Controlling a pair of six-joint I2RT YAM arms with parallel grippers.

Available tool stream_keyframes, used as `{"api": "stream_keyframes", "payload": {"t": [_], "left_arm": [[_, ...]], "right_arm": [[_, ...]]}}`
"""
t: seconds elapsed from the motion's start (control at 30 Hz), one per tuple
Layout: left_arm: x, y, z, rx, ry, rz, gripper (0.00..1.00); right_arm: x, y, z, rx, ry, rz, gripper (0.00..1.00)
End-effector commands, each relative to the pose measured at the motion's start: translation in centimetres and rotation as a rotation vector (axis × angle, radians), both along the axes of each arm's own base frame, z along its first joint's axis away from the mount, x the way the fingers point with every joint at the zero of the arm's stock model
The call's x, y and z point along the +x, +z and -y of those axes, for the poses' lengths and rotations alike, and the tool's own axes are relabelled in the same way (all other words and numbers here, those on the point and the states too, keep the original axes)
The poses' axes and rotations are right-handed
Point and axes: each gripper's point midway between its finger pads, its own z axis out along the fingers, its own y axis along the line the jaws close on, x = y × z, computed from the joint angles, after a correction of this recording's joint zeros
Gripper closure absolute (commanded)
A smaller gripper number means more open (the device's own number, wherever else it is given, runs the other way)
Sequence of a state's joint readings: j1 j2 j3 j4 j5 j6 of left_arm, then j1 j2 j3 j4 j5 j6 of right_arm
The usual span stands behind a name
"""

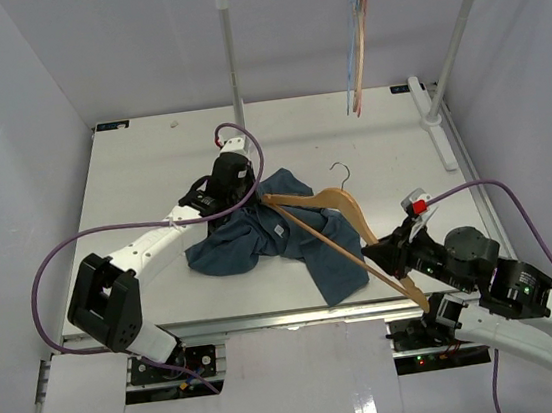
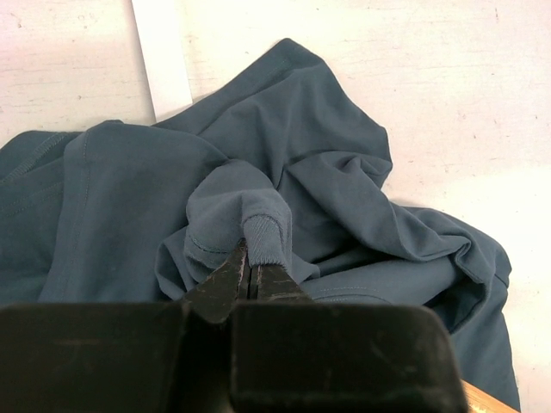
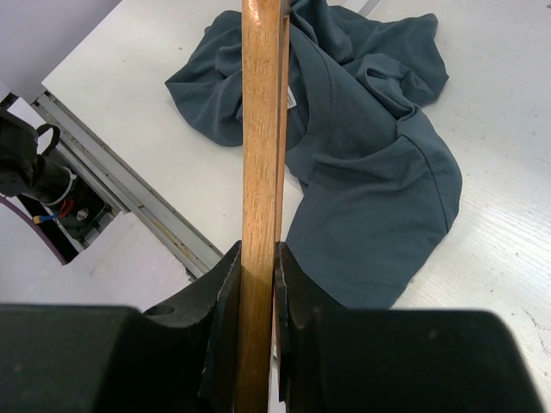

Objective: Place the t-shirt on the hanger

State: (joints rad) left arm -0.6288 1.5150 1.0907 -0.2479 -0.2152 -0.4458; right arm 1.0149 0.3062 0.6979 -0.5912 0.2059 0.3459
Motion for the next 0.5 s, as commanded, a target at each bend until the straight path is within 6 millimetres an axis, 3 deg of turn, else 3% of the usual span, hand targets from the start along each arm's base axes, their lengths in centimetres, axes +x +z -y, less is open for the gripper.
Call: {"api": "stream_keyframes", "payload": {"t": [0.0, 0.2, 0.47], "left_arm": [[1.1, 2.3, -0.1, -0.034, 0.016, 0.038, 1.0], [1.2, 2.1, -0.2, -0.046, 0.03, 0.031, 1.0], [1.4, 1.9, 0.0, -0.043, 0.029, 0.025, 1.0]], "right_arm": [[-0.8, 3.6, 0.2, 0.088, 0.041, 0.07, 0.92], [-0.9, 4.3, 1.3, 0.086, 0.013, 0.076, 0.92], [-0.8, 4.0, 1.1, 0.068, 0.017, 0.07, 0.92]]}}
